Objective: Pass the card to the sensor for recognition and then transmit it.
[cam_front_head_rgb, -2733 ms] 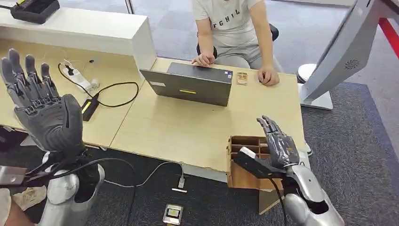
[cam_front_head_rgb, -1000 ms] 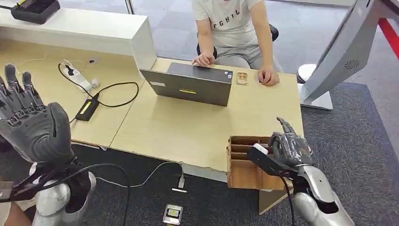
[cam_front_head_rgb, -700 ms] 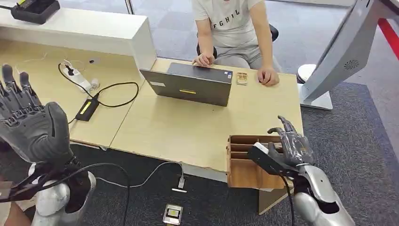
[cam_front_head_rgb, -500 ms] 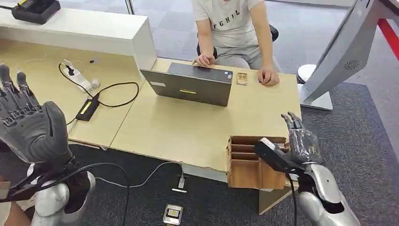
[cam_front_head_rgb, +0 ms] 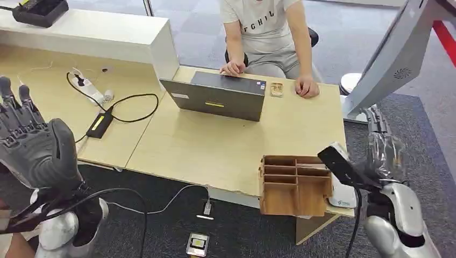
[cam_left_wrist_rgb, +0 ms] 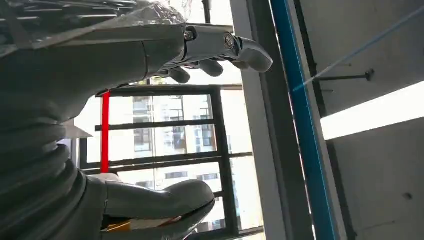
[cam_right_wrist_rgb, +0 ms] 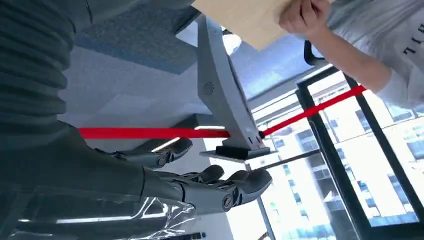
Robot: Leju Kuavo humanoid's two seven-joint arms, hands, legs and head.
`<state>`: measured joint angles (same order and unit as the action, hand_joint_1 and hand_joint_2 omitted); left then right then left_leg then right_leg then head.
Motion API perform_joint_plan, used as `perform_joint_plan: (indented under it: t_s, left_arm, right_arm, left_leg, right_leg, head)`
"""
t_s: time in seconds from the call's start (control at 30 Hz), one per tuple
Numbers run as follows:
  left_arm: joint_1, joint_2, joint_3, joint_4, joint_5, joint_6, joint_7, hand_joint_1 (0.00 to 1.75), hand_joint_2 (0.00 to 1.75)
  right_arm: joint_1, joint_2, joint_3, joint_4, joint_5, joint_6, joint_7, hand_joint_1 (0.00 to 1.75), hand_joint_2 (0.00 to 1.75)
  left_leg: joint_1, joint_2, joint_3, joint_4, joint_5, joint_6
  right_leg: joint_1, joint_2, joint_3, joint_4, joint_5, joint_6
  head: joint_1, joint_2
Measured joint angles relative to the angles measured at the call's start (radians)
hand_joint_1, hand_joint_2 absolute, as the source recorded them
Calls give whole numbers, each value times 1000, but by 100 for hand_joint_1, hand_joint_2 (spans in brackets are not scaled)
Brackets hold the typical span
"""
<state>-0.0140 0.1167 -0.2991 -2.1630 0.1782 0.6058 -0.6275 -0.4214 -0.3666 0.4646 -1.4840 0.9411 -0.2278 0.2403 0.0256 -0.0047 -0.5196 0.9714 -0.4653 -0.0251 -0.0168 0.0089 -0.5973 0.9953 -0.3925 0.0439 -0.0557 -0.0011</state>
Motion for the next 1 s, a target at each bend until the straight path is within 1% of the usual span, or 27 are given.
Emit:
perform_joint_plan:
  t_s: [0.1, 0.13, 0.2, 0.4, 0.67, 1.0]
  left_arm:
    - [1, 0, 0, 0, 0, -2, 0, 0, 175]
    - [2, 0, 1, 0, 0, -7, 0, 0, 175]
    - [2, 0, 2, 0, 0, -8, 0, 0, 175]
    - [5, 0, 5, -2, -3, -9, 1, 0, 175]
    - [6, 0, 10, -3, -3, -11, 4, 0, 175]
    - [-11, 5, 8, -2, 1, -6, 13, 0, 175]
  right_arm:
    - [15, -5, -18, -33, 0, -4, 0, 0, 175]
    - [42, -11, -39, -90, -10, 26, -4, 0, 175]
    - [59, -13, -41, -112, -29, 65, -10, 0, 175]
    - [112, -16, -41, -151, -87, 131, -21, 0, 175]
    - [161, -11, -21, -179, -106, 164, -40, 0, 175]
    - [170, 12, 34, -184, -114, 183, -59, 0, 175]
  left_leg:
    - [0, 0, 0, 0, 0, 0]
    - [0, 0, 0, 0, 0, 0]
    - [0, 0, 0, 0, 0, 0]
    - [0, 0, 0, 0, 0, 0]
    - [0, 0, -1, 0, 0, 0]
    - [0, 0, 0, 0, 0, 0]
  right_leg:
    - [0, 0, 0, 0, 0, 0]
    - [0, 0, 0, 0, 0, 0]
    - [0, 0, 0, 0, 0, 0]
    - [0, 0, 0, 0, 0, 0]
    - [0, 0, 0, 0, 0, 0]
    - [0, 0, 0, 0, 0, 0]
  head:
    - [0, 0]
    - [0, 0]
    - [0, 0]
    - [0, 0]
    - [0, 0]
    - [0, 0]
